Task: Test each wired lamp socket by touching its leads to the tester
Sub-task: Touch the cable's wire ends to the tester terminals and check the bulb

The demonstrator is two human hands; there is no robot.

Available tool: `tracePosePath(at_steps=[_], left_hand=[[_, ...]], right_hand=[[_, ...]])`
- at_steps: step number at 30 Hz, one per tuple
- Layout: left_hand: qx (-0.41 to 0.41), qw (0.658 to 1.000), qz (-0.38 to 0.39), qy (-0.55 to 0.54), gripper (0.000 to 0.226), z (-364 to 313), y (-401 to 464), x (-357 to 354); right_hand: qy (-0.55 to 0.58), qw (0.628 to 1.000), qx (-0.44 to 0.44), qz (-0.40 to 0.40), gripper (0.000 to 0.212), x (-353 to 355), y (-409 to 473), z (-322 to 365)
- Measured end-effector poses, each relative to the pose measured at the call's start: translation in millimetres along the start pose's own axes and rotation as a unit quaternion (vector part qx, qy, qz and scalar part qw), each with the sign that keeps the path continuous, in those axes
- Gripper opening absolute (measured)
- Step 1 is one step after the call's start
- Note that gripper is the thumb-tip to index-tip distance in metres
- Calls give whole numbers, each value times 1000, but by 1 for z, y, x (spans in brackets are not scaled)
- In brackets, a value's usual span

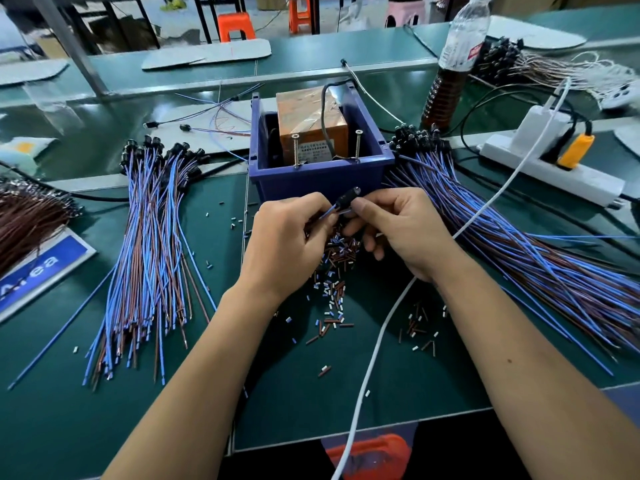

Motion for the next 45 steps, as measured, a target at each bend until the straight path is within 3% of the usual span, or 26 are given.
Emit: tracePosePath(at_steps=[6, 20, 25, 30, 31, 45], left_hand=[[8, 999, 6, -51, 9, 0, 0, -1], [38, 994, 44, -89, 12, 11, 2, 3], [77, 995, 18, -68, 18, 20, 3, 15], [102, 990, -20, -92, 19, 23, 3, 20], [101, 990, -18, -96, 19, 22, 3, 18], [71, 990, 32, -122, 8, 15, 0, 8]], right_hand=[[-26, 999, 10, 34, 20, -3, -1, 0], [-53, 996, 66, -13, 22, -8, -3, -1], [21, 993, 74, -94, 20, 7, -1, 3], [-51, 998, 35, -12, 4, 1, -3, -2], [-61, 998, 34, -4, 8, -2, -4, -4], [-23, 998, 49, -22, 12, -14, -7, 0]])
Point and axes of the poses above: each hand's wrist, its own y-axis towards the middle knuckle, its own x-axis out of the back of the hand, z = x × y, the point moved 1 cm from there along y, towards the middle knuckle, and after that the axes turned 2 degrees about -y, right-handed, at the moved point
